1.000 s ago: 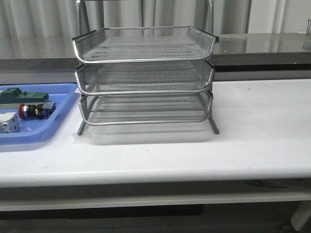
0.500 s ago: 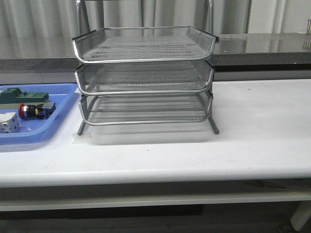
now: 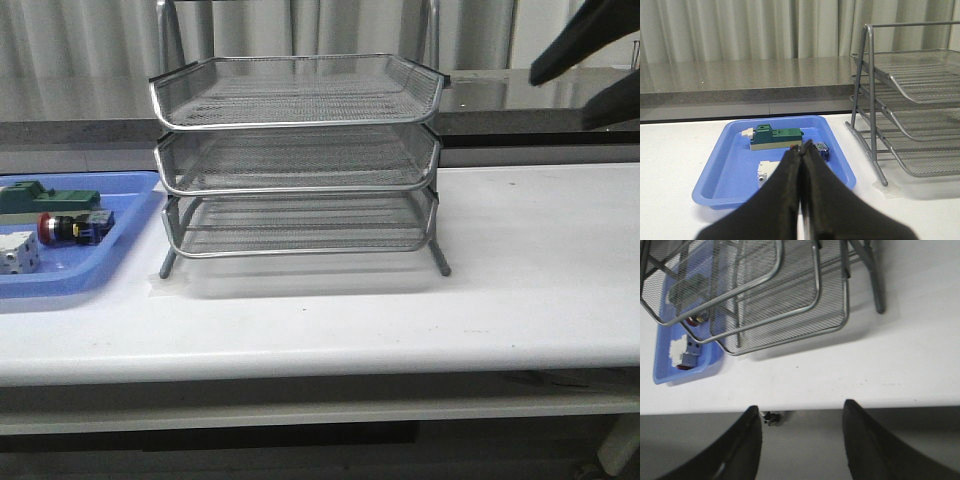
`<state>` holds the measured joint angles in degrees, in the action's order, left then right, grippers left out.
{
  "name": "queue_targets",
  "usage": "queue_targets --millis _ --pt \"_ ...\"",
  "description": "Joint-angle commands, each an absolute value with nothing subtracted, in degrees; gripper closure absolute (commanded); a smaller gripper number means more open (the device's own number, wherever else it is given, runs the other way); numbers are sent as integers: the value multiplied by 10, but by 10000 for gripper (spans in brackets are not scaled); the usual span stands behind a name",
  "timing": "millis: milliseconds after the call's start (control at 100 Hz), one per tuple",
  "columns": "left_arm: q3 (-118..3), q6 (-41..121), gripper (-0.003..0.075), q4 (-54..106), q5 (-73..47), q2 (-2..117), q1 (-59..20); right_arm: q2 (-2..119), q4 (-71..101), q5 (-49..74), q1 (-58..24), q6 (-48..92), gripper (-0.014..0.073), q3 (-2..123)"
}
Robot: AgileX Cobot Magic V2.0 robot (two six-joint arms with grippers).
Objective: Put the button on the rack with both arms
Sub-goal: 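Reach the right gripper to the middle tier's front edge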
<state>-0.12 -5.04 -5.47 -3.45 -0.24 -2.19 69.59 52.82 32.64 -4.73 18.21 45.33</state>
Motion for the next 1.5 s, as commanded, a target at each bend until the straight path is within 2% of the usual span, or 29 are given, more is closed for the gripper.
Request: queue_targets --millis 0,250,490,890,1490 --pt "30 -56 741 -50 12 -20 -23 722 648 298 -54 261 202 473" --pt "30 -56 741 -50 12 -20 -23 830 861 303 -80 432 202 475" --pt "30 -56 741 -50 12 -20 -23 921 969 326 -95 501 202 494" --pt "30 -56 741 -50 12 -20 -23 1031 1001 349 -98 513 202 580" --pt "30 -56 741 -50 12 -20 -23 1088 1019 358 -98 514 221 636"
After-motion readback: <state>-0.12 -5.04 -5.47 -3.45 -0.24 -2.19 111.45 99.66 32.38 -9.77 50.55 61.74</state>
